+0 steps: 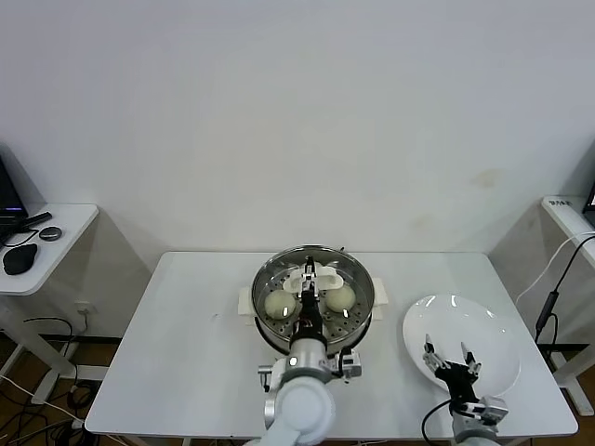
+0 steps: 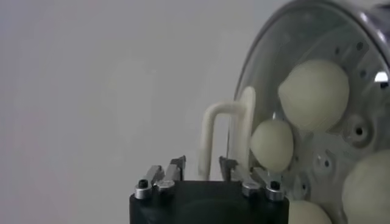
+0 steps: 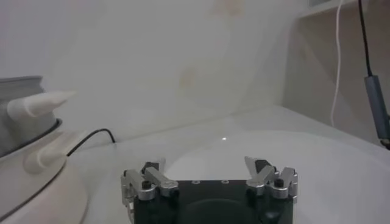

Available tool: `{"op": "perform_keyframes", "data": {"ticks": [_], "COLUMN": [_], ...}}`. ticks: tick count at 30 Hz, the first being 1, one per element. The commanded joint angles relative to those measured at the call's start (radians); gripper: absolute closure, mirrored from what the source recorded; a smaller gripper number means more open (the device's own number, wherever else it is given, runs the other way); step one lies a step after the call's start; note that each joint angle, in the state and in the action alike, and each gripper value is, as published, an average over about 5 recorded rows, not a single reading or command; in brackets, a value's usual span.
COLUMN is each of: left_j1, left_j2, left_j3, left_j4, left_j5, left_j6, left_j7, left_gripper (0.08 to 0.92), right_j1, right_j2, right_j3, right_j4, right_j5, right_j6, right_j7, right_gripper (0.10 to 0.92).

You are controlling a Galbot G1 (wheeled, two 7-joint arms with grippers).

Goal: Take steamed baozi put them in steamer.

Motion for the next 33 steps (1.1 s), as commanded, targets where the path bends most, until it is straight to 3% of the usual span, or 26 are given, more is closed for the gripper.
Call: {"op": "perform_keyframes", "data": {"ticks": [1,5,9,15,20,24,33], "left_j1": [0.094,0.156,0.268,0.486,0.545,0.594,0.763], "left_j2": [0.033,0.064,0.063,0.084,0.067,0.068,0.033], "left_j3": [0.004,-0.034,-0.161,-0.403,-0.681,-0.815,-0.730], "left_j4": [-0.206,-0.309,-0.465,-0.609,-0.494,-0.372,-0.323], "left_j5": [-0.010,-0.035,-0.214,-0.692,-1.056,-1.312,-1.321], "left_j6": [0.008,0.002,-0.027,-0.217,-0.454,-0.516,-0.515], "left_j7": [0.035,0.022,-0.018,-0.245,-0.314,-0.298,-0.358], "left_gripper": [0.321,0.218,0.181,0.177,0.177,0.177,0.177], "right_j1": [-0.001,-0.028,-0.071,-0.143,-0.172,-0.192,-0.230], "right_j2": [-0.003,-0.014,-0.038,-0.061,-0.083,-0.098,-0.103], "right_j3": [0.006,0.003,0.002,-0.009,-0.046,-0.055,-0.077], "right_j4": [-0.006,0.030,0.082,0.204,0.262,0.268,0.259], "right_j5": [-0.009,-0.060,-0.120,-0.164,-0.133,-0.136,-0.163], "right_j6": [-0.019,-0.052,0.015,0.005,-0.060,-0.069,-0.049], "right_j7": [-0.001,-0.024,-0.083,-0.119,-0.076,-0.071,-0.035], "right_gripper": [0.203,0.203,0.203,0.203,0.203,0.203,0.203]}}
